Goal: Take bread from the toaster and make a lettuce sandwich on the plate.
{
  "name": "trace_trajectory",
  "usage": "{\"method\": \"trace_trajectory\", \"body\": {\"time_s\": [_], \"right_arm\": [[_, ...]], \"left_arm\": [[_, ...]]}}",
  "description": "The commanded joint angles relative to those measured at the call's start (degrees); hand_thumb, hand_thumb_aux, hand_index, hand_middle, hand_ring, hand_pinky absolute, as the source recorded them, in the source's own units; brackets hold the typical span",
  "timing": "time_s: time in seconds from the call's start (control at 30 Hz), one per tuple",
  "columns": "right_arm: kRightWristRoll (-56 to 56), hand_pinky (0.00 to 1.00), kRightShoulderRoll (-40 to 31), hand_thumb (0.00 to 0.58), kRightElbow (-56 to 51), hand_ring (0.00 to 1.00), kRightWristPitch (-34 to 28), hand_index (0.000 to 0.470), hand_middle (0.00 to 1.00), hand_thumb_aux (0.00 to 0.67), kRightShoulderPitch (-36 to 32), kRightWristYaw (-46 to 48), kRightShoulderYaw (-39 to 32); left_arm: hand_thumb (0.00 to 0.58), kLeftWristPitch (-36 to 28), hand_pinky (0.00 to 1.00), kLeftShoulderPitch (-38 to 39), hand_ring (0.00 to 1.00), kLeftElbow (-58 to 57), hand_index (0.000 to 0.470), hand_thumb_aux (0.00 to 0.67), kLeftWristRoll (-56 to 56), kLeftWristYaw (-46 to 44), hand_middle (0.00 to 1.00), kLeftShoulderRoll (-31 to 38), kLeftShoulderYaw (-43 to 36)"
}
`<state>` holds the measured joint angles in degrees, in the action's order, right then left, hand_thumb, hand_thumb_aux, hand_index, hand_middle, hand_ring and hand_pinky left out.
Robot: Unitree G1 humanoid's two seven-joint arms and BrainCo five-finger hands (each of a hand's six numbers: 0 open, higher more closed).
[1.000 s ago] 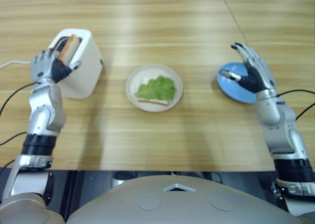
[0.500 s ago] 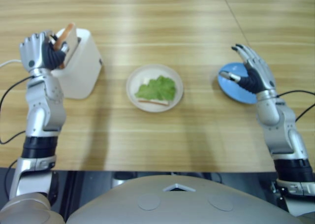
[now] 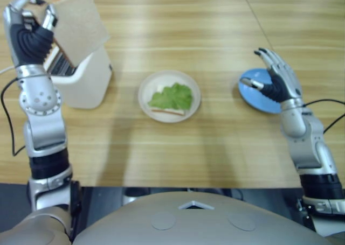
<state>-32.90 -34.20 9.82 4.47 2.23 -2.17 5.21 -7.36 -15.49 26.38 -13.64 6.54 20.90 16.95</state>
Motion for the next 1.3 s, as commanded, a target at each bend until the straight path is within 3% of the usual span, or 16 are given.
{"method": "trace_trajectory", "body": {"time_s": [0.03, 0.2, 0.33, 0.57, 1.07, 1.3], "right_arm": [[0.2, 0.0, 0.5, 0.0, -0.4, 0.0, -0.3, 0.0, 0.0, 0.0, 0.4, -0.2, 0.8], [0.3, 0.0, 0.7, 0.0, -0.4, 0.0, -0.4, 0.0, 0.0, 0.0, 0.5, -0.4, 0.9], [0.5, 0.0, 0.7, 0.0, -0.9, 0.0, -0.2, 0.0, 0.0, 0.0, 0.1, -0.4, 0.7], [0.5, 0.0, 1.0, 0.0, -1.9, 0.0, -0.1, 0.0, 0.0, 0.0, 0.0, -0.5, 0.2], [-0.2, 0.0, 1.5, 0.0, -2.0, 0.0, -0.2, 0.0, 0.0, 0.0, 0.2, -0.4, -0.4], [-1.7, 0.0, 1.0, 0.0, -0.9, 0.0, 0.6, 0.0, 0.0, 0.0, 0.6, 0.6, -1.9]], "left_arm": [[0.58, -0.5, 1.0, -1.2, 1.0, 3.8, 0.46, 0.67, 7.4, -2.4, 1.0, -4.0, -1.5], [0.58, -2.9, 1.0, -1.4, 1.0, 2.3, 0.46, 0.67, 11.9, -6.2, 1.0, -9.7, -9.5], [0.58, -5.2, 1.0, 0.6, 1.0, -6.5, 0.46, 0.67, 14.7, -10.6, 1.0, -14.1, -16.5], [0.58, 0.4, 1.0, -0.6, 1.0, -27.0, 0.46, 0.67, 13.7, -13.9, 1.0, -17.5, -21.9], [0.58, 14.2, 1.0, -14.8, 1.0, -65.7, 0.46, 0.67, 4.9, -10.5, 1.0, -16.2, -24.7], [0.58, 13.8, 1.0, -17.8, 1.0, -79.9, 0.46, 0.67, -0.4, -13.9, 1.0, -16.5, -30.2]]}}
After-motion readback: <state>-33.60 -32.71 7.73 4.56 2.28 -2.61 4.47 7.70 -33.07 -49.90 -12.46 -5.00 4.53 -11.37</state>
